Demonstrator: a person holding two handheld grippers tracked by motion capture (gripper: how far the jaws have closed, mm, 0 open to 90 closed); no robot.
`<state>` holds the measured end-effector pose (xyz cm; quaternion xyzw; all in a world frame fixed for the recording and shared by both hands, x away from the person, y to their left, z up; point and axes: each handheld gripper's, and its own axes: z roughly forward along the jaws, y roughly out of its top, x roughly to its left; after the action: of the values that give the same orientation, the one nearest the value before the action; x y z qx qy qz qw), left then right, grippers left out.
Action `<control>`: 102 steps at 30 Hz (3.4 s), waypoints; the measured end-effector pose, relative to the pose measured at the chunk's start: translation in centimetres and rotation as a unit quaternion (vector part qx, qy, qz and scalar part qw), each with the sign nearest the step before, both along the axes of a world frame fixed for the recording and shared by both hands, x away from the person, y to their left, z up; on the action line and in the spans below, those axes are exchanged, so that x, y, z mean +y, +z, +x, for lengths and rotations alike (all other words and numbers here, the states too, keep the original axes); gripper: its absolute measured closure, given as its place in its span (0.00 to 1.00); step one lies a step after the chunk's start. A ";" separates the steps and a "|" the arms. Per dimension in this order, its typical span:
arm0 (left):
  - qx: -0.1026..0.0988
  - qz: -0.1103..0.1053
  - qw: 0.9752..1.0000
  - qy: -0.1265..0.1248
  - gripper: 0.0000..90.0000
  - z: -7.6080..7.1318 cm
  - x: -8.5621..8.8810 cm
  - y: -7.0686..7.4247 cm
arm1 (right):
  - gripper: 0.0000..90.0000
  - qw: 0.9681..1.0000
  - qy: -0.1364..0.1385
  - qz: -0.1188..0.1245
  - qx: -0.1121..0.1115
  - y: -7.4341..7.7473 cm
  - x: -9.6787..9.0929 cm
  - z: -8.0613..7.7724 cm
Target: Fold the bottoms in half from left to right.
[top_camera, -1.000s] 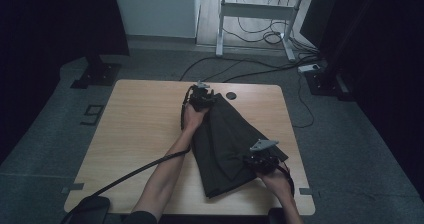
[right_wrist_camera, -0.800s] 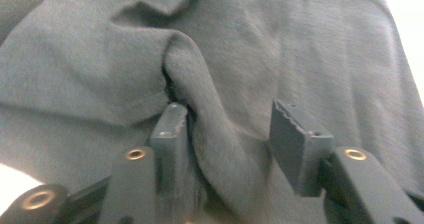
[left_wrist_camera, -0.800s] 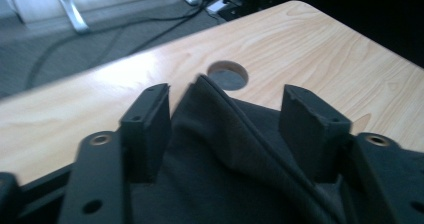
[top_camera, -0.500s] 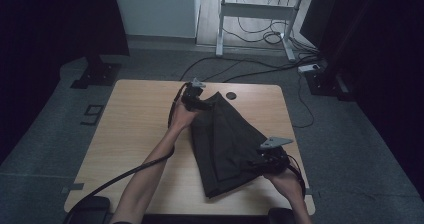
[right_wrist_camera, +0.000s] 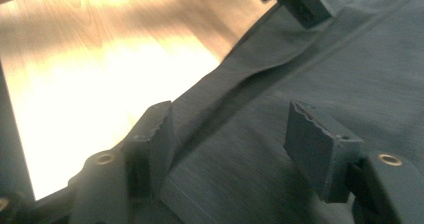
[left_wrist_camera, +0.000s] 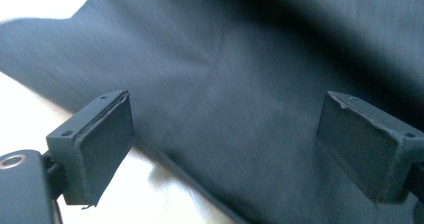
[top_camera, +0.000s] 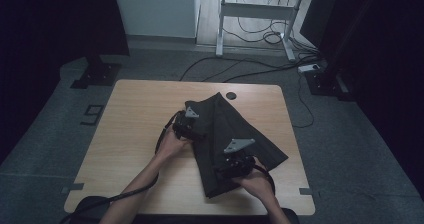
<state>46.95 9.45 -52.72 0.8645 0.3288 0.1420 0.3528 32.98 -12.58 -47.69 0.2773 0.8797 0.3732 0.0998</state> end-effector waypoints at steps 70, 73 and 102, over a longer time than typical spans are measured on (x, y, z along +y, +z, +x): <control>0.004 0.031 0.997 -0.071 0.00 -7.7 -4.1 -1.4 | 0.32 0.944 -0.319 -0.077 0.020 -5.8 -17.5 6.9; 0.002 0.036 0.997 -0.073 0.00 -7.6 -4.0 -1.5 | 0.32 0.944 -0.322 -0.066 0.027 -5.9 -17.7 6.7; 0.044 0.012 0.999 0.010 0.05 -6.6 6.2 -1.5 | 0.32 0.984 -0.146 -0.093 0.044 -5.3 -8.7 0.0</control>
<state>40.31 15.62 -54.23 0.8708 0.3509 0.1112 0.3258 32.97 -21.30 -53.04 0.4086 0.8639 0.2591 0.1401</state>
